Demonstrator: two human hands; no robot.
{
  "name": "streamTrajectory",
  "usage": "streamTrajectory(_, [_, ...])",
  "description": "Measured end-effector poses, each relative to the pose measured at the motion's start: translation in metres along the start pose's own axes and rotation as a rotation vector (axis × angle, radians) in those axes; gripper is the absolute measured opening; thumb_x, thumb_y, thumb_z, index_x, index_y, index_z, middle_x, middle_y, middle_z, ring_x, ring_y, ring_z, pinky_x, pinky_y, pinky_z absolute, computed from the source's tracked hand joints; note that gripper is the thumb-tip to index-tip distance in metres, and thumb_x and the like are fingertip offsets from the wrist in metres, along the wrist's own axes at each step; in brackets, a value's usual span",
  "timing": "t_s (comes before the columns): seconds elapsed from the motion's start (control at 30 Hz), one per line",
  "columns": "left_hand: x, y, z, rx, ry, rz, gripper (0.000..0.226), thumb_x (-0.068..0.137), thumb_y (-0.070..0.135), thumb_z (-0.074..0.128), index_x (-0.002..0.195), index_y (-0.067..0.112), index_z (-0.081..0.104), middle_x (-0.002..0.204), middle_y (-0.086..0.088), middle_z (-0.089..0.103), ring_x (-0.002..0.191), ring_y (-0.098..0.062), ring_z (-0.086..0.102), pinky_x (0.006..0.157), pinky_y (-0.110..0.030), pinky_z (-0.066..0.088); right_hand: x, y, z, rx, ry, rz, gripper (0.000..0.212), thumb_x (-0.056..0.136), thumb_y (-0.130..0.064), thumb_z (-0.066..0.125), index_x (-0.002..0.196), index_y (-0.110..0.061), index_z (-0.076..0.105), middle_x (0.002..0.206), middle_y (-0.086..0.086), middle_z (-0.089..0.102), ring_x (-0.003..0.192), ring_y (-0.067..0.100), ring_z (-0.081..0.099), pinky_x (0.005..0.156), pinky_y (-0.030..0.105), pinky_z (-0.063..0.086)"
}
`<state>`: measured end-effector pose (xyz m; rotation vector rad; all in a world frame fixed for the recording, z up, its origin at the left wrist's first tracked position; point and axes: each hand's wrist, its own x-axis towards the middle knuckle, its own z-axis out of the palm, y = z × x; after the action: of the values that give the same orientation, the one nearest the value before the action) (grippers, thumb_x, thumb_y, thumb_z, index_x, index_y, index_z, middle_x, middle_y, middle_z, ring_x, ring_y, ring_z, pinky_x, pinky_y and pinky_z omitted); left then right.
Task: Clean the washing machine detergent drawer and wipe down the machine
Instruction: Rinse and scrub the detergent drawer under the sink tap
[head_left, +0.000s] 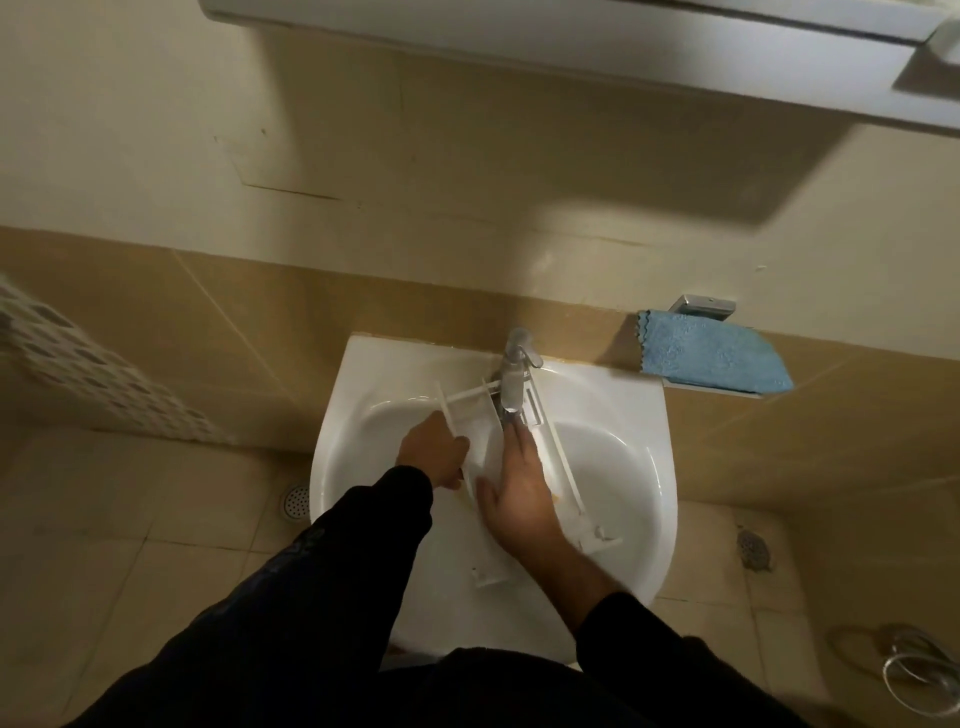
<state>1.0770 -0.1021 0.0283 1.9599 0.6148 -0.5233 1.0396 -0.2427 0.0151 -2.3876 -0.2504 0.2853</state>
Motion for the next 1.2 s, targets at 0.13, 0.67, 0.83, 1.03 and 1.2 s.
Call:
streamTrajectory(0.13, [0.001,0.006,-0.001,0.047,0.009,-0.014,0.030,0.083,0.023,0.056,0.107,0.004,0.055,0.086,-0.006,0.068,0.078,-0.026,0.067,0.076,-0.031,0.054,0.020,-0.015,0.002,0.174,0.070,0.104,0.074,0.084,-0.017,0.067,0.149,-0.011,0.032,0.151,0.007,0.032,0.136,0.022,0.038,0.112,0.025,0.029])
streamTrajectory(0.67, [0.012,-0.003,0.002,-0.117,-0.102,-0.067,0.031,0.074,0.013,0.046,0.102,0.007,0.058,0.076,-0.018,0.070,0.063,-0.034,0.072,0.068,-0.050,0.061,-0.006,0.007,-0.012,-0.085,-0.166,0.182,0.079,0.089,-0.030,0.063,0.155,-0.019,0.019,0.154,0.003,0.036,0.138,0.024,0.040,0.111,0.036,0.036])
streamTrajectory(0.83, [0.013,-0.004,0.002,-0.145,-0.113,-0.085,0.029,0.078,0.012,0.047,0.104,0.013,0.057,0.079,-0.015,0.070,0.063,-0.033,0.072,0.069,-0.048,0.062,0.006,-0.006,-0.009,-0.112,-0.104,0.237,0.069,0.086,-0.030,0.067,0.144,-0.015,0.032,0.135,0.005,0.052,0.123,0.027,0.052,0.100,0.036,0.043])
streamTrajectory(1.03, [0.008,-0.004,0.001,-0.151,-0.102,-0.072,0.016,0.081,0.011,0.049,0.094,0.016,0.055,0.080,-0.013,0.067,0.072,-0.036,0.071,0.074,-0.050,0.061,0.004,-0.009,-0.007,-0.051,-0.089,0.232,0.069,0.087,-0.013,0.061,0.149,-0.013,0.031,0.147,0.008,0.045,0.132,0.027,0.046,0.107,0.032,0.037])
streamTrajectory(1.2, [0.006,-0.006,0.000,-0.166,-0.103,-0.052,0.013,0.086,0.008,0.046,0.092,0.016,0.054,0.074,-0.007,0.062,0.059,-0.028,0.068,0.070,-0.046,0.062,-0.012,0.002,-0.018,-0.252,-0.216,0.302,0.057,0.088,-0.020,0.058,0.141,-0.012,0.040,0.131,0.012,0.058,0.119,0.031,0.056,0.094,0.031,0.044])
